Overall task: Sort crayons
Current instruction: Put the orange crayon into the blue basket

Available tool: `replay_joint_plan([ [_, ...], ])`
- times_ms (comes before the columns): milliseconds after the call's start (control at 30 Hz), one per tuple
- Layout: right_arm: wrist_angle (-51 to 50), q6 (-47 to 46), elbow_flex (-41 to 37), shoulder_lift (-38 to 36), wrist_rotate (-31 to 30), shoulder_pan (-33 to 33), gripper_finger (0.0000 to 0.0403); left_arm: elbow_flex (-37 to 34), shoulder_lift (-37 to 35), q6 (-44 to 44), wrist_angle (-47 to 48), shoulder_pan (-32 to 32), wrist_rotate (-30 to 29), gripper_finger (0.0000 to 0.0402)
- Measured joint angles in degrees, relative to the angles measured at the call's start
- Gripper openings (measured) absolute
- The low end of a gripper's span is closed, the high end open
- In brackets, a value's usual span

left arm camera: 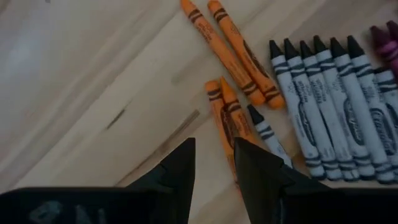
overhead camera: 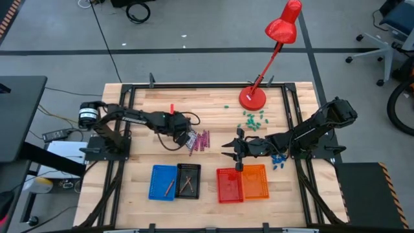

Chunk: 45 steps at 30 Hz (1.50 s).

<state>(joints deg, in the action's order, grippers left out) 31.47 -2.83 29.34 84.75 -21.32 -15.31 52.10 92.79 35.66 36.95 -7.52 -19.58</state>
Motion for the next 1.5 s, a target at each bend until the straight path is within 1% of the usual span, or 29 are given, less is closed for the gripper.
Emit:
replay_joint_plan([
  [267, -0.3, 0.0, 0.0, 0.0, 0.0, 0.0, 0.0144, 0.0, 3.8, -1.8, -1.8, 0.0, 1.9, 0.012],
  [433, -0.2, 0.0, 0.0, 0.0, 0.0, 0.0, 0.0144, 0.0, 4.4, -2.0, -1.1, -0.2, 2.3, 0.012],
  [533, -0.2, 0.0, 0.0, 0.0, 0.0, 0.0, 0.0144, 0.1, 4.6, -2.0, -0.9, -1.0, 4.2, 0.0116],
  [633, -0.2, 0.0, 0.0, 0.0, 0.0, 0.0, 0.0144, 0.2, 4.6, -2.0, -0.8, -2.1, 7.2, 0.01],
  [733, -0.2, 0.0, 0.0, 0.0, 0.0, 0.0, 0.0144, 0.2, 4.6, -3.3, -1.0, -3.0, 9.7, 0.007],
  [800, -0.2, 0.0, 0.0, 0.0, 0.0, 0.0, 0.0144, 0.2, 4.6, -3.9, -0.9, -3.3, 10.2, 0.0047],
  [867, -0.2, 0.0, 0.0, 0.0, 0.0, 0.0, 0.0144, 0.2, 4.6, -4.6, -0.7, -3.3, 10.2, 0.0028],
  [933, -0.2, 0.1, 0.0, 0.0, 0.0, 0.0, 0.0144, 0.2, 4.6, -5.2, -0.6, -3.3, 10.2, 0.0017],
  [1200, -0.3, 0.4, 0.0, 0.0, 0.0, 0.0, 0.0144, 0.1, 4.4, -5.1, -0.6, -3.0, 9.6, 0.0027],
  [1333, -0.4, 0.5, 0.0, 0.0, 0.0, 0.0, 0.0144, -0.1, 3.6, -3.9, -0.4, -1.7, 7.7, 0.0028],
  [1500, -0.5, 0.5, 0.0, 0.0, 0.1, 0.0, 0.0144, -0.2, 0.7, -1.1, 0.7, 0.5, 5.3, 0.0028],
])
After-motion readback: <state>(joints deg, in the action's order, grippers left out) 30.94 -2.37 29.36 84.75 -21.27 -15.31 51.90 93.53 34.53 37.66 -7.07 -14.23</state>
